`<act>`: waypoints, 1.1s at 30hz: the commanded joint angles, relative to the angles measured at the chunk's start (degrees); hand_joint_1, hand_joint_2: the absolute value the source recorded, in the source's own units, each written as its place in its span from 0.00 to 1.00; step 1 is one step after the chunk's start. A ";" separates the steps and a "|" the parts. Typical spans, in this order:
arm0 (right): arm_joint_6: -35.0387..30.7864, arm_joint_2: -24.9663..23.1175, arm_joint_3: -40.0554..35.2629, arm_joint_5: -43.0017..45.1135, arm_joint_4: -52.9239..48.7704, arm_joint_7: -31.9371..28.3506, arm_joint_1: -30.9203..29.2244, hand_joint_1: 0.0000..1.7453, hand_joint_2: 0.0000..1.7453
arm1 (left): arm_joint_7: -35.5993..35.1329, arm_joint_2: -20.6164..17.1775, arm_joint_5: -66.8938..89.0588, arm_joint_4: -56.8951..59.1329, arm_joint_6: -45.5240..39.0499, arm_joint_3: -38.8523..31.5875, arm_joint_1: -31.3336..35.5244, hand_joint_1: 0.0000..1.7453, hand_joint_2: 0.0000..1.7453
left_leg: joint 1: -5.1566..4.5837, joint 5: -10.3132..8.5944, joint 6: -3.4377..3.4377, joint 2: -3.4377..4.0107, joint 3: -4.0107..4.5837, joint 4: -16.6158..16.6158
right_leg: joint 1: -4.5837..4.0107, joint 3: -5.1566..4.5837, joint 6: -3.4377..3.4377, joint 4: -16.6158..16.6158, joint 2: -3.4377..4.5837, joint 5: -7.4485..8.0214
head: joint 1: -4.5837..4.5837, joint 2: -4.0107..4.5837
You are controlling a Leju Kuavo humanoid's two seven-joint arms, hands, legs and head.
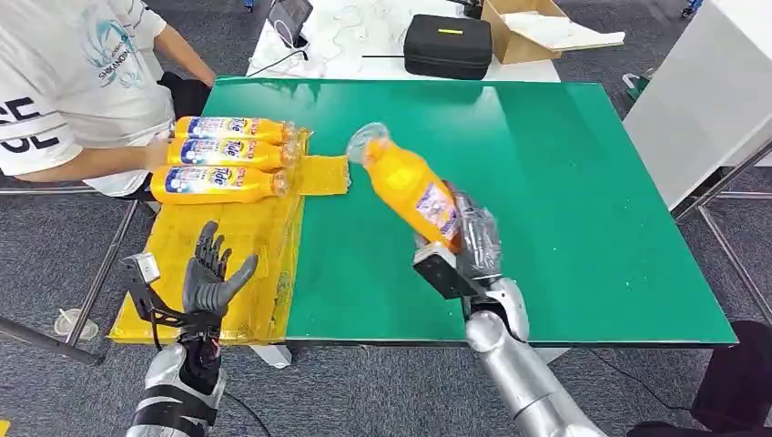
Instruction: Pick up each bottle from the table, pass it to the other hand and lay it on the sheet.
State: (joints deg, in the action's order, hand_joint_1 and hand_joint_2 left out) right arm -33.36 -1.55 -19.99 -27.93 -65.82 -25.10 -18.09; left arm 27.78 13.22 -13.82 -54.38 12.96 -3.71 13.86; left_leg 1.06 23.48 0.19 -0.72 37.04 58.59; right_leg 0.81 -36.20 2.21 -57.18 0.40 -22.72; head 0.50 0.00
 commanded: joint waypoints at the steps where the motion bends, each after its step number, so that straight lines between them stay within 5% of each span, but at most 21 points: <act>1: 2.09 -4.64 12.48 3.08 -8.21 -6.32 6.68 1.00 1.00 | -3.22 -1.32 -7.34 -4.37 5.90 9.57 -1.72 0.00 1.00 | 0.00 0.17 -0.13 -0.05 -0.48 0.02 | -0.06 0.55 -0.13 0.02 -0.21 -0.19 | 0.00 0.00; 19: 11.67 -13.53 -3.68 -1.15 22.63 -9.52 0.60 1.00 1.00 | -4.37 -2.07 -10.83 -3.31 14.85 22.25 -2.34 0.00 1.00 | 0.05 0.05 -0.04 0.31 -0.27 -0.09 | -0.06 0.20 -0.09 0.07 0.16 0.03 | 0.02 0.00; 33: 11.12 -15.68 -7.66 -1.95 27.09 -8.09 -1.83 1.00 1.00 | -4.52 -2.59 -9.95 -0.24 14.55 24.73 -0.90 0.00 1.00 | 0.01 0.01 -0.04 0.21 -0.19 -0.08 | -0.02 0.11 -0.07 0.04 0.07 0.01 | 0.00 0.00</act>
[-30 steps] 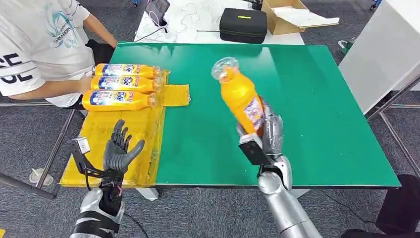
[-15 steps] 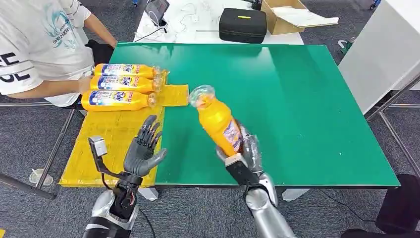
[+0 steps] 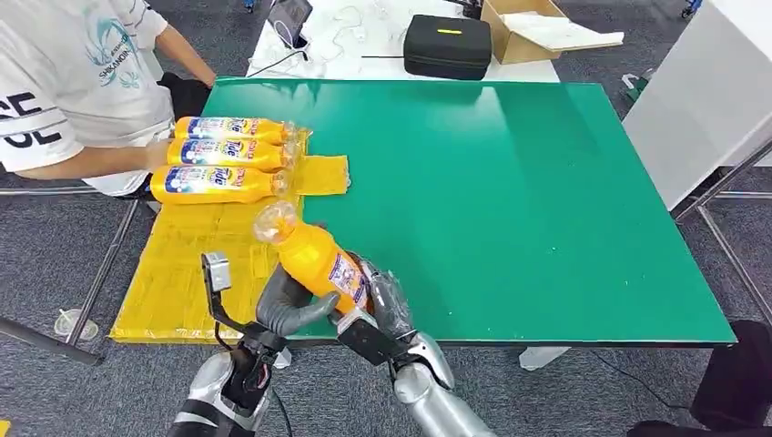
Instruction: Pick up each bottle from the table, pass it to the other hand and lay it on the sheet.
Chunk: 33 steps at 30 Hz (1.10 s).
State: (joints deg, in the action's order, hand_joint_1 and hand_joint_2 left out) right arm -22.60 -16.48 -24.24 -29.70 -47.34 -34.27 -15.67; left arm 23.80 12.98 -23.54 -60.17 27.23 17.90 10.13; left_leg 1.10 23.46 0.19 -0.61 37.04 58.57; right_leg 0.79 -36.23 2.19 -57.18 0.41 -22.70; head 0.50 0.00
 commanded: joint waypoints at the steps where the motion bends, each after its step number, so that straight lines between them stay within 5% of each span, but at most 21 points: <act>1: 0.78 -0.80 -4.15 -0.52 9.60 1.28 -4.65 1.00 1.00 | -0.52 -2.28 -0.18 5.99 0.10 3.17 3.11 0.00 1.00 | 0.00 0.08 -0.05 0.14 -0.30 -0.06 | -0.03 0.27 -0.08 0.07 0.05 -0.04 | 0.00 0.00; 12: 2.45 -1.30 -8.33 -2.56 14.88 4.46 -5.78 1.00 1.00 | 0.12 -1.43 -0.77 4.85 -1.61 1.40 3.20 0.02 1.00 | 0.01 0.08 -0.05 0.02 -0.31 -0.05 | -0.05 0.31 -0.09 0.06 -0.07 -0.08 | 0.00 -0.02; 13: 2.44 -1.31 -8.40 -2.55 14.91 4.53 -5.77 1.00 1.00 | 0.21 -1.43 -0.65 4.62 -1.74 1.36 3.13 0.38 1.00 | 0.01 0.05 -0.04 0.01 -0.21 -0.04 | -0.03 0.21 -0.07 0.04 -0.06 -0.06 | 0.02 -0.02; 14: 2.59 -1.25 -8.66 -2.69 15.20 5.07 -5.89 1.00 1.00 | 0.35 -1.26 -0.73 3.98 -2.04 0.93 2.90 0.92 1.00 | 0.00 0.03 -0.03 0.02 -0.14 -0.03 | -0.02 0.14 -0.05 0.03 -0.04 -0.04 | 0.00 0.00; 16: 2.59 -1.25 -8.66 -2.69 15.20 5.07 -5.89 1.00 1.00 | 0.35 -1.26 -0.73 3.98 -2.04 0.93 2.90 0.92 1.00 | 0.01 0.08 -0.05 0.03 -0.26 -0.03 | -0.05 0.26 -0.08 0.05 -0.06 -0.08 | 0.00 0.00; 17: 2.81 -1.16 -8.70 -2.69 15.30 5.13 -5.98 1.00 1.00 | 0.35 -1.29 -0.69 3.81 -2.06 0.90 2.92 1.00 1.00 | 0.01 0.05 -0.04 0.01 -0.18 -0.03 | -0.03 0.17 -0.06 0.04 -0.06 -0.05 | 0.00 0.00; 29: 2.39 -0.86 -8.19 -2.16 14.56 6.02 -5.93 1.00 1.00 | 0.74 -0.13 -2.19 1.29 -1.90 -1.08 1.94 1.00 1.00 | 0.00 0.04 -0.05 -0.03 -0.14 -0.01 | -0.02 0.13 -0.05 0.02 -0.11 -0.06 | 0.00 0.00; 30: 2.06 -0.88 -7.54 -1.60 14.32 6.18 -5.86 0.88 1.00 | 0.82 -0.15 -2.28 0.92 -2.40 -1.47 1.92 1.00 1.00 | 0.02 0.09 -0.07 -0.03 -0.28 -0.01 | -0.06 0.29 -0.09 0.04 -0.13 -0.11 | 0.00 0.00; 31: 2.11 -0.83 -7.53 -1.60 14.30 6.18 -5.93 0.88 1.00 | 0.82 -0.28 -2.28 0.86 -2.43 -1.57 2.04 1.00 1.00 | 0.00 0.06 -0.06 -0.04 -0.22 -0.01 | -0.03 0.22 -0.07 0.02 -0.13 -0.09 | 0.00 0.00; 32: 1.03 -0.85 -7.04 -1.55 14.00 6.84 -5.92 0.02 1.00 | 1.07 -0.20 -2.28 0.45 -3.02 -2.11 1.95 1.00 1.00 | 0.02 0.05 -0.05 -0.04 -0.15 0.00 | -0.05 0.16 -0.06 0.03 -0.12 -0.07 | 0.00 0.00; 33: 0.99 -0.66 -6.62 -1.19 13.16 7.05 -5.81 0.00 1.00 | 1.28 -0.12 -2.22 -0.27 -3.74 -2.85 1.81 1.00 1.00 | 0.02 0.09 -0.07 -0.05 -0.29 -0.01 | -0.05 0.30 -0.09 0.04 -0.15 -0.11 | 0.00 0.00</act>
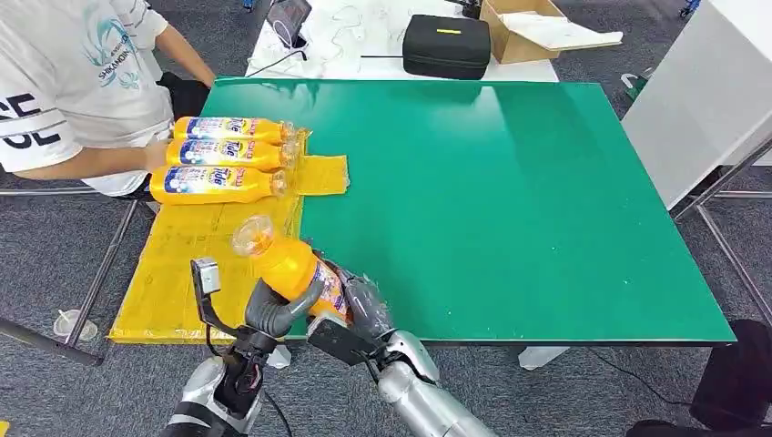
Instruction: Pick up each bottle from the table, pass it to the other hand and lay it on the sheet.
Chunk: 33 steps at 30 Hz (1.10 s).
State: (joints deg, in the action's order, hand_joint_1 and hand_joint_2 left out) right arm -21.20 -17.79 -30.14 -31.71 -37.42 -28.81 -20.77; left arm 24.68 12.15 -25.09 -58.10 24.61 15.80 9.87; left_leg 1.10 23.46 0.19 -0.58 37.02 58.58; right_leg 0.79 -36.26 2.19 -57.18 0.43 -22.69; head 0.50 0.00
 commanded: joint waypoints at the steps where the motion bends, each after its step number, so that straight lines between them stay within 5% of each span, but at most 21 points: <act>1: -0.30 0.75 -0.70 0.83 3.16 1.58 -0.88 0.00 1.00 | 0.35 0.61 -0.75 -2.39 -1.14 -0.89 2.16 1.00 1.00 | 0.01 0.07 -0.06 -0.07 -0.20 -0.01 | -0.04 0.25 -0.07 0.02 -0.15 -0.10 | 0.00 0.00; 2: -0.30 0.96 -0.14 1.34 2.25 1.65 -0.71 0.00 0.00 | 0.94 0.44 0.09 -3.05 -2.03 -1.21 2.21 1.00 1.00 | 0.00 0.04 -0.05 -0.07 -0.12 0.00 | -0.02 0.16 -0.05 0.01 -0.13 -0.06 | 0.00 0.00; 14: 2.87 6.34 7.31 11.54 -27.43 0.23 6.22 0.00 0.00 | 13.71 -1.29 20.79 -4.09 -29.49 -14.85 11.68 1.00 1.00 | 0.04 -0.01 -0.06 -0.11 -0.06 0.03 | -0.07 0.13 -0.06 0.00 -0.18 -0.03 | -0.02 0.00; 20: 3.07 6.63 6.90 11.84 -29.40 0.14 6.80 0.00 0.00 | 14.45 -1.64 21.72 -2.51 -30.59 -15.90 13.08 1.00 1.00 | 0.02 0.10 -0.09 -0.01 -0.39 0.00 | -0.07 0.43 -0.11 0.02 -0.13 -0.13 | -0.02 0.00; 25: -4.38 5.22 5.36 16.50 -41.39 -8.56 9.14 0.00 0.00 | 15.32 -8.18 48.59 7.14 -55.45 -9.04 18.96 1.00 1.00 | -0.02 -0.03 -0.02 -0.04 -0.04 0.02 | 0.00 0.05 -0.05 -0.06 -0.09 -0.03 | 0.00 0.00; 29: -5.72 6.73 1.05 18.50 -45.31 -6.93 7.67 0.00 0.00 | 15.13 -12.17 68.01 30.29 -59.91 -2.14 26.90 1.00 1.00 | -0.03 -0.06 -0.01 -0.20 -0.22 -0.04 | -0.01 0.25 -0.12 -0.06 -0.26 -0.08 | 0.00 0.00; 33: -4.02 7.26 0.66 21.11 -43.43 -7.24 7.11 0.00 0.00 | 15.07 -14.23 73.72 34.55 -56.92 1.07 26.70 1.00 1.00 | -0.01 -0.08 0.01 0.01 -0.28 -0.09 | 0.00 0.24 -0.06 0.05 -0.03 0.01 | 0.02 0.00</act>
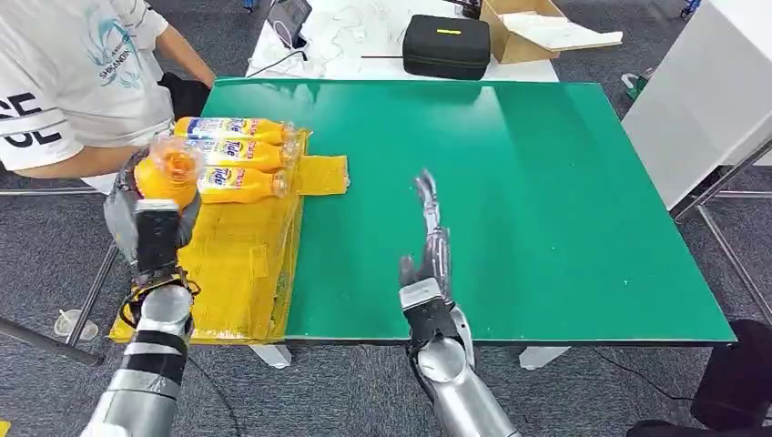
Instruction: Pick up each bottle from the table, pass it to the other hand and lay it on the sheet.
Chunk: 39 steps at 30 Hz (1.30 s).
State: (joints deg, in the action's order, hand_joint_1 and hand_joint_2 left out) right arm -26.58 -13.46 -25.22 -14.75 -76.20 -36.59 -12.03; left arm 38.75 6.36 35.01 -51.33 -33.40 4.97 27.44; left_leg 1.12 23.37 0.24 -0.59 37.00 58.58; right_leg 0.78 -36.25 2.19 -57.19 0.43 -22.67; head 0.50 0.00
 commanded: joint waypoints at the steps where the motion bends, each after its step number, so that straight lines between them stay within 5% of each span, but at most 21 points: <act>1: 1.35 2.93 -4.25 4.14 -4.65 0.54 -1.63 0.00 0.00 | 1.00 -8.43 13.61 27.78 1.10 11.91 9.13 1.00 1.00 | -0.03 0.00 -0.06 0.09 -0.25 -0.09 | 0.01 0.24 -0.05 0.07 0.04 -0.01 | -0.02 0.00; 7: 2.92 3.54 -5.01 6.59 -1.71 -1.32 -0.95 0.00 0.00 | -0.51 -12.98 20.51 25.00 9.95 14.41 7.71 1.00 1.00 | -0.02 0.01 -0.03 0.26 -0.22 -0.06 | -0.01 0.13 -0.20 0.04 0.19 0.09 | -0.02 0.00; 8: 3.62 3.19 -4.11 6.78 -1.45 -0.67 -1.56 0.00 0.00 | -0.95 -10.49 21.28 28.54 8.59 15.08 7.17 1.00 1.00 | 0.01 0.06 -0.04 0.26 -0.37 -0.07 | -0.05 0.30 -0.25 0.05 0.14 0.03 | -0.02 0.00; 26: 8.37 1.78 -4.87 6.14 3.11 1.37 -2.16 0.00 0.00 | -2.14 -10.27 20.66 32.45 22.73 15.99 5.63 1.00 1.00 | 0.02 0.01 -0.02 0.22 -0.13 -0.05 | -0.04 0.08 -0.20 0.03 0.23 0.10 | 0.00 0.00; 27: 8.62 1.70 -4.95 6.11 3.65 1.46 -2.37 0.00 0.00 | -2.15 -10.36 20.59 32.65 23.88 16.18 5.78 0.90 1.00 | 0.03 0.09 -0.07 0.31 -0.45 -0.10 | -0.09 0.38 -0.28 0.09 0.24 0.04 | 0.00 0.00; 28: 8.80 1.66 -4.92 6.05 3.93 1.53 -2.39 0.00 0.00 | -2.16 -10.26 19.98 32.75 25.46 15.86 5.76 0.03 1.00 | 0.01 0.03 -0.04 0.23 -0.23 -0.07 | -0.04 0.17 -0.22 0.04 0.24 0.08 | 0.00 0.00; 39: 10.69 1.00 -4.12 6.19 7.04 1.87 -3.17 0.00 0.00 | -0.05 -11.79 14.88 32.11 39.91 15.06 5.03 0.00 1.00 | 0.00 0.02 -0.05 0.25 -0.51 -0.15 | -0.03 0.50 -0.25 0.09 0.22 0.10 | -0.02 0.00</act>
State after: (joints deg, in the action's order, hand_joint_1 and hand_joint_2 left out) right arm -16.68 -12.41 -29.00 -8.96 -75.78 -35.04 -12.18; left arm 37.99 -3.87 51.27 -23.08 0.77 18.97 33.74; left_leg 1.15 23.33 0.26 -0.68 36.75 58.54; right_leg 0.75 -35.91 2.01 -57.20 0.37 -22.61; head 0.48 0.00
